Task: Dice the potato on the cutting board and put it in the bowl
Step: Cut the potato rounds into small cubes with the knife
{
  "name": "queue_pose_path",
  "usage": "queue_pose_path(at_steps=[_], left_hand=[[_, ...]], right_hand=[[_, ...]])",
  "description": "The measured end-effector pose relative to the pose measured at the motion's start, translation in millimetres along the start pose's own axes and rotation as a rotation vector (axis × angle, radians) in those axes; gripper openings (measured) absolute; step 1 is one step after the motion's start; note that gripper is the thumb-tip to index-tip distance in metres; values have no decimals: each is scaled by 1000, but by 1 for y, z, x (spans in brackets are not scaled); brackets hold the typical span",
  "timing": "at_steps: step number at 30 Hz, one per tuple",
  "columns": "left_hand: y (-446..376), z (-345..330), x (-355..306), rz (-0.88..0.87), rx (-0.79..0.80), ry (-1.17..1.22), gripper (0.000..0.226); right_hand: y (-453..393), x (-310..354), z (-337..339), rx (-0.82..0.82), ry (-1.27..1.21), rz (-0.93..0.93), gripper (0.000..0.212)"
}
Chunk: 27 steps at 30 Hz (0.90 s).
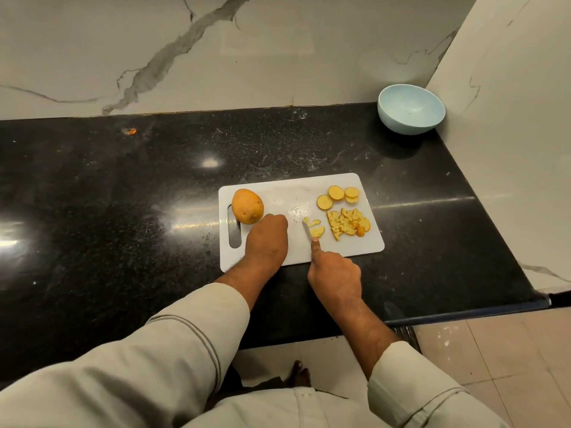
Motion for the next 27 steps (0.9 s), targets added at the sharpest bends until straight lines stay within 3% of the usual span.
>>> queue_pose_path(at_steps=[6, 12, 17, 22, 27], left_hand=[[-2, 0, -5, -2, 18, -62, 19], [-12, 13, -24, -28, 13, -157, 21], [-42, 23, -41, -97, -20, 19, 25], [-70, 10, -63, -147, 77, 190, 34], [-80, 2, -76, -107, 84, 267, 44]], right_hand=[[-3, -36, 10, -12, -3, -68, 50], [-9, -25, 20, -53, 32, 21, 49], [-22, 3, 9, 60, 28, 119, 53], [-21, -25, 13, 5, -34, -27, 49], [-16, -39, 16, -7, -39, -30, 47]])
Point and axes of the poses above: each hand's wrist, its own y-axis away from the middle knuckle, its own z-axis out of the back of the hand, x = y × z, the point moved 8 cm from there along -y, towards the middle knuckle, and after that the axes turned 3 degrees about x, right-handed, at the moved point
